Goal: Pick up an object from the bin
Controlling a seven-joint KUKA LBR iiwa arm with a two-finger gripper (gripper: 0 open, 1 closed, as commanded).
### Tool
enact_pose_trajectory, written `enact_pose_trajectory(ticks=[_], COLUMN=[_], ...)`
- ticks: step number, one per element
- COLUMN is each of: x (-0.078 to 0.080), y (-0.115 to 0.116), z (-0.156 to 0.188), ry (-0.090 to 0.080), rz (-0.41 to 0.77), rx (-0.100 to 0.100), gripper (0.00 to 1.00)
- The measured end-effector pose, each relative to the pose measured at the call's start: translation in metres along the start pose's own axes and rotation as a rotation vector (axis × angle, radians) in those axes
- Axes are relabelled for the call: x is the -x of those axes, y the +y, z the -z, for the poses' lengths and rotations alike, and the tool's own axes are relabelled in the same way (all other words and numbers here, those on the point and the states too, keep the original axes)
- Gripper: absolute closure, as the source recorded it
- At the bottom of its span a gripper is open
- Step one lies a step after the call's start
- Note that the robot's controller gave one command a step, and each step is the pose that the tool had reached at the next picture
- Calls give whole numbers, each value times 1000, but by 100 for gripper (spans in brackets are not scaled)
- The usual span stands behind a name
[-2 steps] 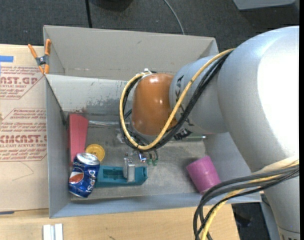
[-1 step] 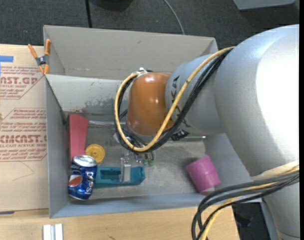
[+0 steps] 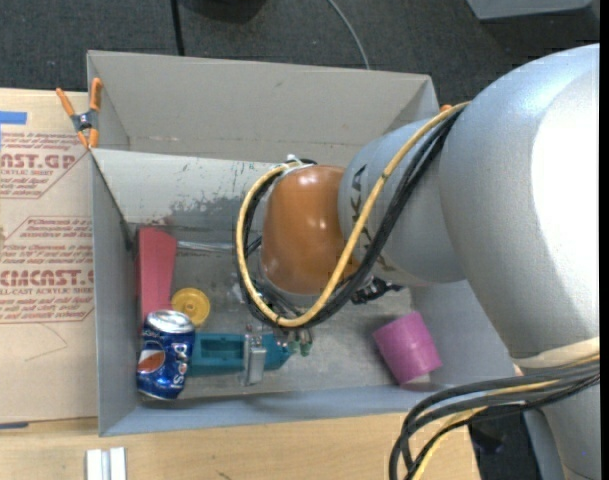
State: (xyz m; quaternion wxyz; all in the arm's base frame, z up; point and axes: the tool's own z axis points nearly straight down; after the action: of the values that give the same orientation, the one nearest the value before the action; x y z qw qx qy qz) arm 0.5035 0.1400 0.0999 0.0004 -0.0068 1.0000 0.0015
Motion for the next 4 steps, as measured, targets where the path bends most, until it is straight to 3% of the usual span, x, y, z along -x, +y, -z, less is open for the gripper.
enact_pose_trajectory(ticks=[1, 2, 4], x=[-7, -16, -17], y=[14, 21, 20], z=[-25, -32, -28], ry=[1, 5, 9], rz=[124, -197, -197], rx=[-3, 0, -1], gripper=[0, 100, 100])
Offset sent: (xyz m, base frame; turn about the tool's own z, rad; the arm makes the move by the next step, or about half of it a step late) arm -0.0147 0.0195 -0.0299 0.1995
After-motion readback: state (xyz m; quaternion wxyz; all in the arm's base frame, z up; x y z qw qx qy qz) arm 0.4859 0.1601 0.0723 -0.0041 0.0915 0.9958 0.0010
